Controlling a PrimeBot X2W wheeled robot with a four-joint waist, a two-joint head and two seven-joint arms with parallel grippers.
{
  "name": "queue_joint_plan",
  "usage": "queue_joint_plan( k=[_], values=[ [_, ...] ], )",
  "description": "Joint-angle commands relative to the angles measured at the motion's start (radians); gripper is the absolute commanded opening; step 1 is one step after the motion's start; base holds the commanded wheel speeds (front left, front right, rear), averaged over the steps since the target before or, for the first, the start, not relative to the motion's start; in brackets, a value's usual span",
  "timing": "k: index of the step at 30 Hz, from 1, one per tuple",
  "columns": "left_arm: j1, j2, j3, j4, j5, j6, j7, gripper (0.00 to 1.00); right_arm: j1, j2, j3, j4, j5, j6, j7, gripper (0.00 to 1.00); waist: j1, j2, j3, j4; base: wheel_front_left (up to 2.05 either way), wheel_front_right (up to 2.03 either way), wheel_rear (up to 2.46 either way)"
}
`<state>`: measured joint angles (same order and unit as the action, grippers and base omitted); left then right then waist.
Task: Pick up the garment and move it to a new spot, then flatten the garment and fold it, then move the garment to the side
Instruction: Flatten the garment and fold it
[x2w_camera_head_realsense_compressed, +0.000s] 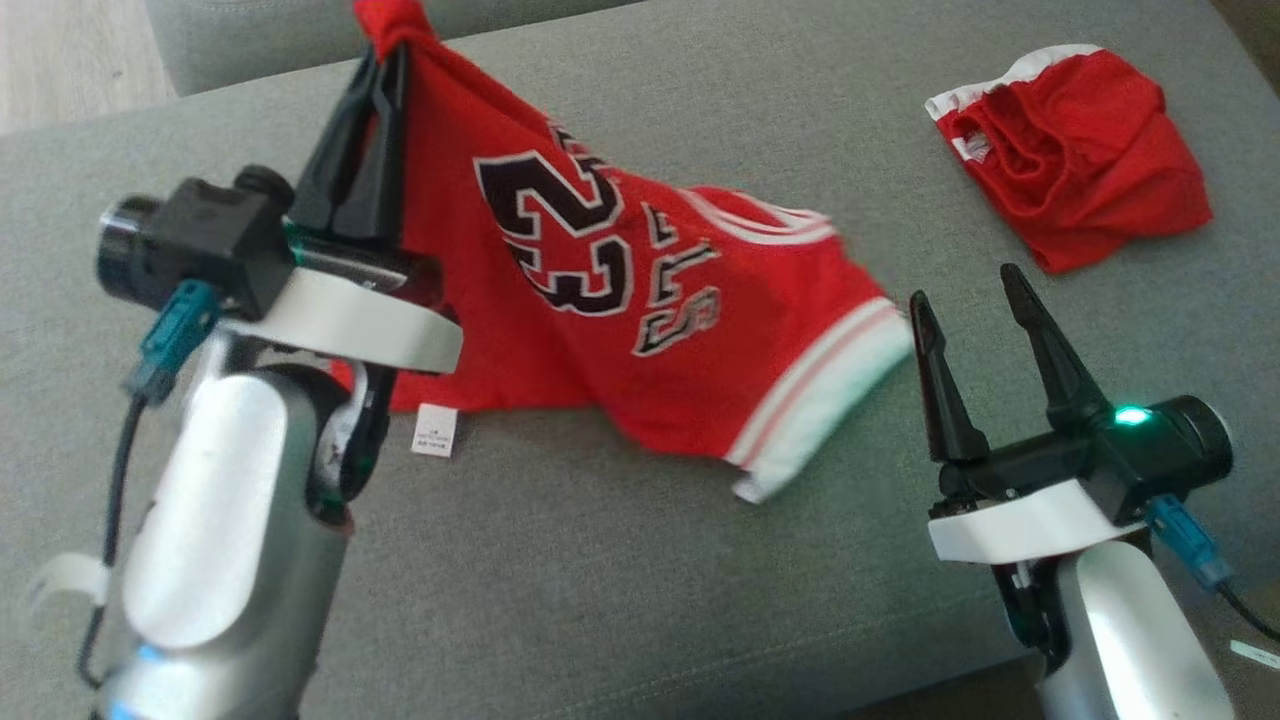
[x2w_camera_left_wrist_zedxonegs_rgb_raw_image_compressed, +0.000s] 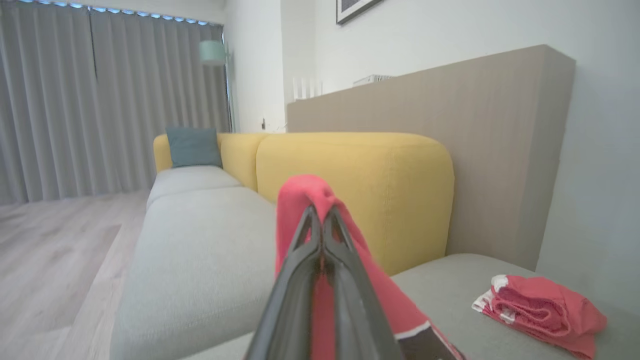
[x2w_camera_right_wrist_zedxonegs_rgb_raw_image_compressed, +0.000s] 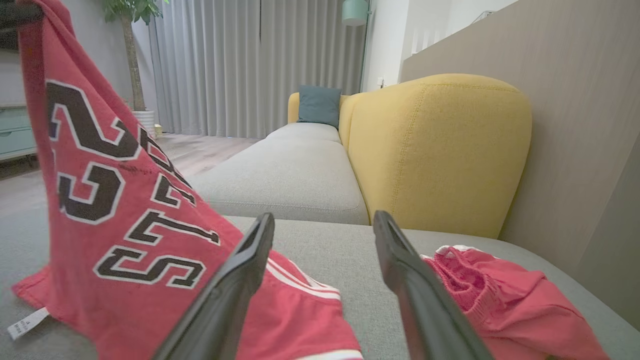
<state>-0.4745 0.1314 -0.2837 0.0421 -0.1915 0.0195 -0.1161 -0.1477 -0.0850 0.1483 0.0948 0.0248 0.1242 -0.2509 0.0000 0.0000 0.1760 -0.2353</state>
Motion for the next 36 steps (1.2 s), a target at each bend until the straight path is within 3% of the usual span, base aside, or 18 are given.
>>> queue_joint_plan(
  k=[1, 8, 12, 19, 27, 36],
  values=[
    [-0.035, 0.036, 0.026, -0.083, 0.016, 0.008, 0.021, 0.0, -0.001, 0.007, 0.014, -0.037, -0.006, 0.007, -0.011, 1.0, 0.0, 0.0, 0.002, -0.004, 0.0, 0.0, 0.0],
    [-0.037, 0.073, 0.007, -0.287, 0.048, 0.011, 0.104, 0.0, 0.0, 0.015, 0.012, -0.039, -0.006, 0.007, -0.011, 1.0, 0.0, 0.0, 0.01, -0.025, 0.0, 0.0, 0.0],
    [-0.054, 0.094, 0.018, -0.298, 0.04, 0.003, 0.143, 0.0, -0.005, 0.019, 0.021, -0.036, -0.006, 0.007, -0.011, 1.0, 0.0, 0.0, 0.017, -0.036, 0.0, 0.0, 0.0],
    [-0.152, 0.163, 0.095, -0.08, 0.011, -0.015, 0.178, 0.0, -0.035, 0.026, 0.054, -0.037, 0.004, 0.007, -0.011, 1.0, 0.0, 0.0, 0.055, -0.064, 0.0, 0.0, 0.0],
    [-0.287, 0.281, 0.184, 0.258, 0.037, 0.007, 0.135, 0.0, -0.076, 0.032, 0.084, -0.049, 0.021, 0.007, -0.011, 1.0, 0.0, 0.0, 0.123, -0.105, 0.0, 0.0, 0.0],
    [-0.412, 0.325, 0.203, 0.467, 0.065, 0.049, 0.093, 0.0, -0.118, 0.034, 0.109, -0.052, 0.051, 0.007, -0.011, 1.0, 0.0, 0.0, 0.168, -0.122, 0.0, 0.0, 0.0]
  ],
)
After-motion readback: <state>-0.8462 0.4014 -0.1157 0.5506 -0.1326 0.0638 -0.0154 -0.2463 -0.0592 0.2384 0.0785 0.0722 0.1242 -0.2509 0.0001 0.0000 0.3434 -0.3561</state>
